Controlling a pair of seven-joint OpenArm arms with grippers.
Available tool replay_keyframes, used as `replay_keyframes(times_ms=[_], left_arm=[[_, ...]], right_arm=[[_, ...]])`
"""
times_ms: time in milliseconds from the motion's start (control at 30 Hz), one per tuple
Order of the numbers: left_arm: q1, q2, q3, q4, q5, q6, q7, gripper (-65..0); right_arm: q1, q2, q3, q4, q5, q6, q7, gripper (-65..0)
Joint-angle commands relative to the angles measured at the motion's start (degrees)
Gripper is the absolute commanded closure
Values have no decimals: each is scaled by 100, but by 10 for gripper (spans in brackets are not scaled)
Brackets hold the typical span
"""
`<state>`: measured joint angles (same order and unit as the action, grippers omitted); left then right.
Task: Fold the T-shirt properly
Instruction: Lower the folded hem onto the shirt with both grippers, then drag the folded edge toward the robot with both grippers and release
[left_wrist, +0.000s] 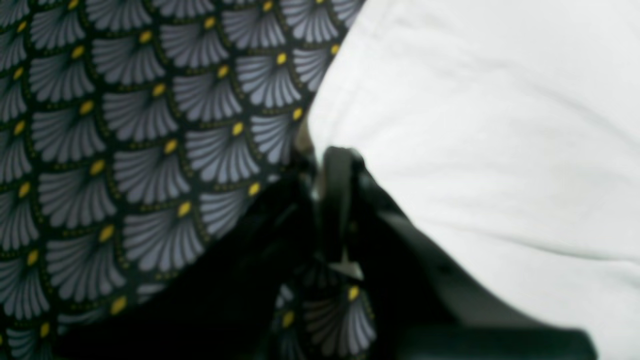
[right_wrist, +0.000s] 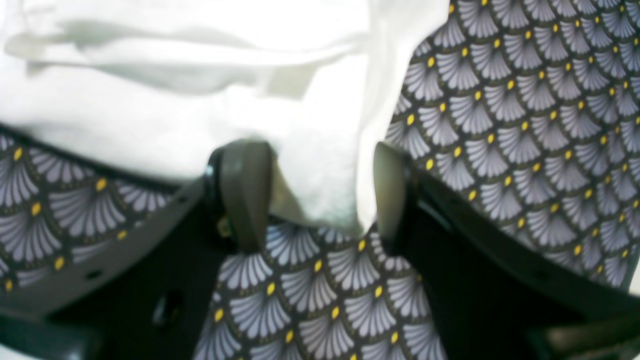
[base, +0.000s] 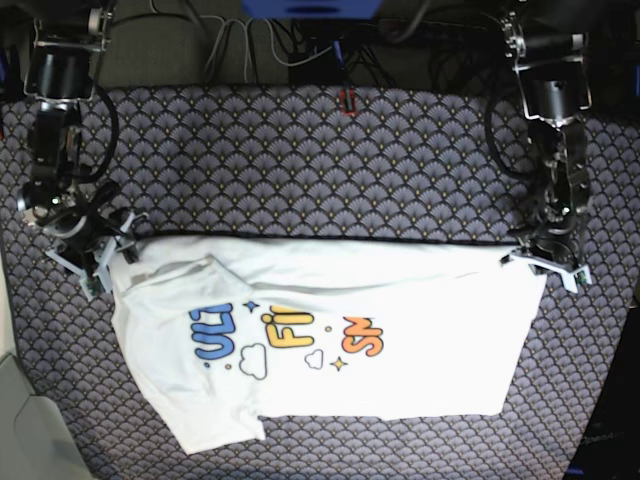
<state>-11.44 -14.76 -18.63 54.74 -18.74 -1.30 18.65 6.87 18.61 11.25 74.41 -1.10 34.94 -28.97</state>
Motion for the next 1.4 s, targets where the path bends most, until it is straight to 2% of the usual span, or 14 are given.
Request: replay_keyframes(times_ms=[0,67,100,167,200,300,467,767,967,1133,1200,1233,1367], left_arm=[[-73,-75,-14,60,6,29,38,-3],[-56,-75,-14,69,6,29,38,-3],[-47,-84,-14,69,6,29,38,-3],[-47,-84,-22,78,6,29,38,-3],[-38,-128,-31,104,6,29,38,-3],[-29,-207,-5,113,-20,29,73,-4],[58,-295,-31,420,-29,20,469,-4],[700,-313,-40,1546,-29,20,1093,-4],[1254,-321,-49,2100,-29,29,1154,-4],[1685,-330,-49,2539,-29,38,1154,-4],[1843,-330,-49,2715,-29,38,1154,-4],[1922,-313,-49,2803,-29,47,1154,-4],[2230,-277,-49,3137,-29,64,1154,-4]], right_arm=[[91,121,23,80,71,1,106,-322],[47,121,32,80,71,1,97,-248],[-15,130,32,80,71,1,115,-191],[-76,139,32,88,71,1,124,-39],[-94,139,32,88,71,1,124,0],[-182,148,40,115,71,1,124,0],[-463,130,286,414,71,1,132,0],[-1316,148,304,1521,71,1,132,0],[-1887,156,313,1882,88,18,132,0],[-2107,121,770,1935,97,62,238,0],[-2257,113,999,1926,97,440,343,0],[-2318,104,1130,1926,97,506,378,0],[-2538,-46,1570,1926,97,506,414,0]])
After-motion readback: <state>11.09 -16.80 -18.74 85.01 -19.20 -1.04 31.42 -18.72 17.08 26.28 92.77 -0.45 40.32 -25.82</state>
